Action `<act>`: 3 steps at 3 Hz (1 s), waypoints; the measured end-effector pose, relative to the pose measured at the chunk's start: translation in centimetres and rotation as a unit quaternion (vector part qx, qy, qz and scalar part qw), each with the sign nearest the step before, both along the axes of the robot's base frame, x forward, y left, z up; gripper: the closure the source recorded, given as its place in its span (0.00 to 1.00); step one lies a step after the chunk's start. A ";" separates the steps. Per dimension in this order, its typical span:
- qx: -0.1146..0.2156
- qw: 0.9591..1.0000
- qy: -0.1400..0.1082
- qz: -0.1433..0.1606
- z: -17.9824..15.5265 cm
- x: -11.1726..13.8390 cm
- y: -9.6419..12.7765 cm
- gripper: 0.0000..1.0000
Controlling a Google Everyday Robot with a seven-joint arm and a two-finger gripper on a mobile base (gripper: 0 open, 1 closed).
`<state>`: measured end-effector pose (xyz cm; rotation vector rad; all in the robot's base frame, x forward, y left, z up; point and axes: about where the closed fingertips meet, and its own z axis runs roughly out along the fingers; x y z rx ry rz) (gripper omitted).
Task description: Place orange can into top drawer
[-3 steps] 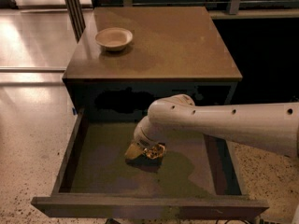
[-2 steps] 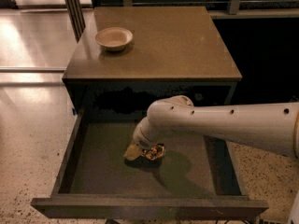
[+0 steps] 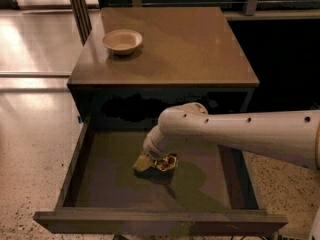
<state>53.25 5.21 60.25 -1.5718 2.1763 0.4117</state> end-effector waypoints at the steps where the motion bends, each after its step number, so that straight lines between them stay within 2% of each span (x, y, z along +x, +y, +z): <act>1: 0.000 1.000 0.000 0.000 0.0 0.0 0.0 0.04; 3: 0.000 1.000 0.000 0.000 0.0 0.0 0.0 0.00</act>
Offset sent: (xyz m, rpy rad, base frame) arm 0.0000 0.0000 0.0000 0.0000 0.0000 0.0000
